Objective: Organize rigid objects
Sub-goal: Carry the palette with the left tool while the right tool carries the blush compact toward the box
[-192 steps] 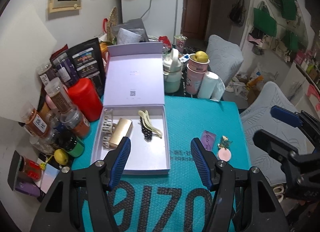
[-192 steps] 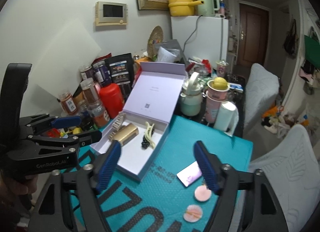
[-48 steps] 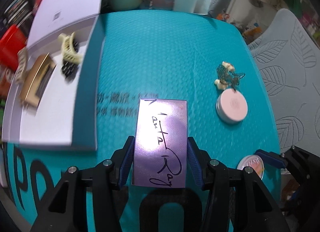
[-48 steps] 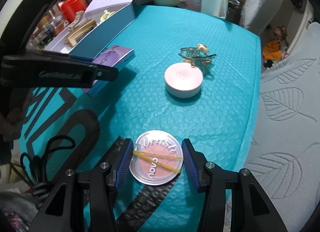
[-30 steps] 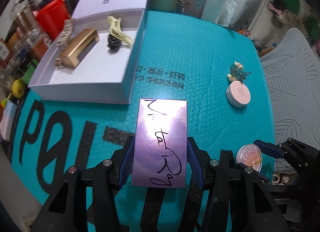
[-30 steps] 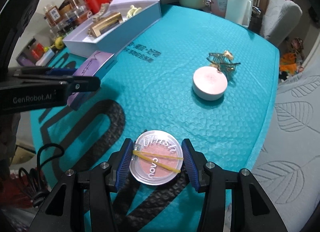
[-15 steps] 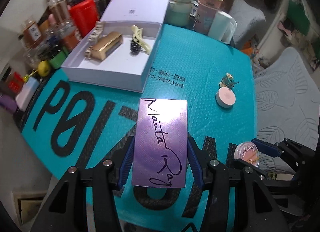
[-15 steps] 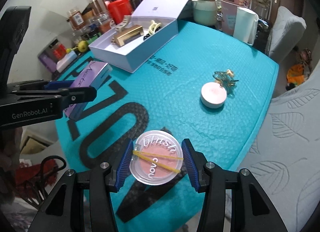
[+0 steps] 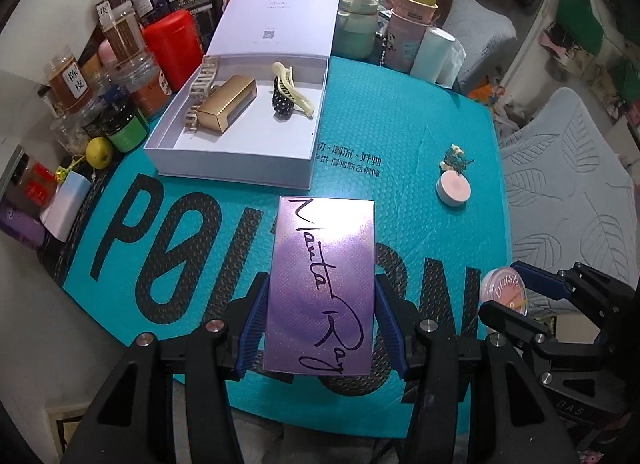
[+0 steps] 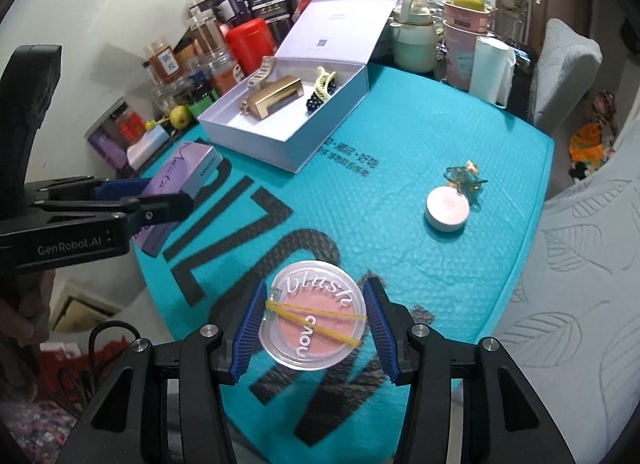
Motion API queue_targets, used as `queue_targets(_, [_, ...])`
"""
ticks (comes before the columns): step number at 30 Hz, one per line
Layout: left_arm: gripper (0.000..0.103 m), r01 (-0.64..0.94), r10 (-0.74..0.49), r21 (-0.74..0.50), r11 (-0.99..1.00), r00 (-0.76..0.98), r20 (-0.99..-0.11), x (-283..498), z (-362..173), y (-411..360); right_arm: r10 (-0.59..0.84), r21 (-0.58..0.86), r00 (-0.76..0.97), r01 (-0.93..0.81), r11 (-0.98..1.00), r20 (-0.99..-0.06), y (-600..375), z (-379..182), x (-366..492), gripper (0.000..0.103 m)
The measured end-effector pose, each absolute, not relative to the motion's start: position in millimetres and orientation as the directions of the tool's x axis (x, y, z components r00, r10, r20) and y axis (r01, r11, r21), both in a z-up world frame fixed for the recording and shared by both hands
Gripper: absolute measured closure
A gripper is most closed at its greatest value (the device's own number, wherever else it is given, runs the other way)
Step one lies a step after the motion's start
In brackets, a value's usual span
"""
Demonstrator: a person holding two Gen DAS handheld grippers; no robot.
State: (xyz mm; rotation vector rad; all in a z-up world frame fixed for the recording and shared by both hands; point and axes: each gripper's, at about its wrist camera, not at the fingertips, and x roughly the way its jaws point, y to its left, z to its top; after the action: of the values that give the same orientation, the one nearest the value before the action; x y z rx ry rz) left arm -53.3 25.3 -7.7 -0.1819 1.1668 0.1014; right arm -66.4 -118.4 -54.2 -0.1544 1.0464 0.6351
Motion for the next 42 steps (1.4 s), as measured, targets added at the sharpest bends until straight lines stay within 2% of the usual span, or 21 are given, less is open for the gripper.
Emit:
queue_targets(7, [0.052,-0.124,-0.068,-0.121,0.985,0.367,-0.928,-49,-5,47,0.409,0.187,0.377,-0.502,0.844,-0.831,-97,-46,-69,0.053])
queue_targets(18, [0.052,-0.062,-0.094,-0.134,0.989,0.437,-0.895,-31,20,81,0.401,0.172,0.448,-0.469,0.867,-0.799,-66,-23,-62,0.053])
queue_targets(35, [0.052,-0.049,-0.124,-0.16,0.986,0.43,-0.894,6,25,129,0.4,0.147,0.477,-0.484,0.863,-0.783,-14,-6,-32,0.053])
queue_targets(42, [0.052,-0.057,-0.1,-0.135,0.989,0.416,-0.904,28,20,145,0.41,0.163,0.463,-0.484,0.86,-0.786,1,-9,-8,0.053])
